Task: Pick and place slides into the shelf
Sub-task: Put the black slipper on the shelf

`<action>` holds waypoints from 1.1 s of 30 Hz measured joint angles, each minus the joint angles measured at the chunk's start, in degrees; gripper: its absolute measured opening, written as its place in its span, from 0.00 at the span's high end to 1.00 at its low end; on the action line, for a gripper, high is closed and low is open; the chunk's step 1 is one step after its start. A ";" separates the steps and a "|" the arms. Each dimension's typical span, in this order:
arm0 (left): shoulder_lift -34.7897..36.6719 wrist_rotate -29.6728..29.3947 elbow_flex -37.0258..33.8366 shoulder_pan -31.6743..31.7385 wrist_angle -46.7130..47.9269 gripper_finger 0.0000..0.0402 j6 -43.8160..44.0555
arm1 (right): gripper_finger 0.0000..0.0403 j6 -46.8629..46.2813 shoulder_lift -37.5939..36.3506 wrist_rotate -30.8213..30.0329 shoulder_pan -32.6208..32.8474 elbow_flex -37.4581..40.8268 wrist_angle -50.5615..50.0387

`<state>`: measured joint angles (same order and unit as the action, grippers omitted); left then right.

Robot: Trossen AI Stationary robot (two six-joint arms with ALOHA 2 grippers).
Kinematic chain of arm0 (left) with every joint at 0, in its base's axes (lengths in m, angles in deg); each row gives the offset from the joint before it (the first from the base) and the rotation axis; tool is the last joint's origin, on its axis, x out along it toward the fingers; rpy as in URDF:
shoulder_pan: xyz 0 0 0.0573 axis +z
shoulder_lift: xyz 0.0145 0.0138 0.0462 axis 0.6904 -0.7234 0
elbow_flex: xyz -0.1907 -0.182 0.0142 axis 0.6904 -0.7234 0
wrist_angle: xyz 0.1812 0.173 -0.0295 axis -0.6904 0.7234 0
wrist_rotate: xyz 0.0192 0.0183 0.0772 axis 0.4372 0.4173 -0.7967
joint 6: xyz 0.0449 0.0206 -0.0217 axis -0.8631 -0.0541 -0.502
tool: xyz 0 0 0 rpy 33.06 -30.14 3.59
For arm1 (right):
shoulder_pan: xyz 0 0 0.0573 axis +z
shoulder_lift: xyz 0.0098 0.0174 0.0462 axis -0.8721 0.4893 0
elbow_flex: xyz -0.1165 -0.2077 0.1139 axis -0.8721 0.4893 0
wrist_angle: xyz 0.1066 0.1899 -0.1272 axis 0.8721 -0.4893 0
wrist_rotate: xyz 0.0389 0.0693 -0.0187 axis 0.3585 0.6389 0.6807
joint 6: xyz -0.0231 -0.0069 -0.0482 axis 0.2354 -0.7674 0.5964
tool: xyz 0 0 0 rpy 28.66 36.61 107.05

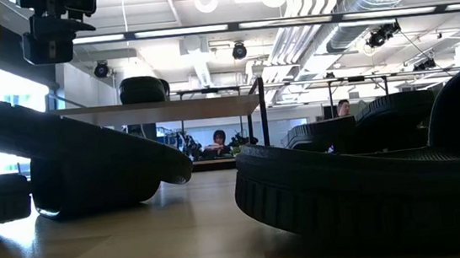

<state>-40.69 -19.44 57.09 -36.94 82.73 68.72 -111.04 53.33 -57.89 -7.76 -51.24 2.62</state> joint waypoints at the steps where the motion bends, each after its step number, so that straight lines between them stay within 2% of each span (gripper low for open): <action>1: 0.01 -0.01 0.00 0.00 -0.09 0.48 0.00 | 0.66 0.14 0.63 0.22 0.00 0.00 0.88; 13: 0.01 -0.50 0.00 0.00 -0.14 0.48 0.02 | 0.66 0.56 7.46 0.06 -0.02 -0.04 9.87; 21: 0.01 -0.50 0.00 0.00 -0.22 0.48 0.08 | 0.66 3.14 8.12 -2.74 -0.36 -0.04 13.20; 33: 0.01 -0.50 0.00 0.00 -2.19 0.48 -0.22 | 0.66 7.58 8.66 0.08 -5.07 -0.04 13.25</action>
<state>-40.68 -19.95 57.09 -36.94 80.54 68.50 -103.46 61.98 -57.81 -12.83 -51.28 15.87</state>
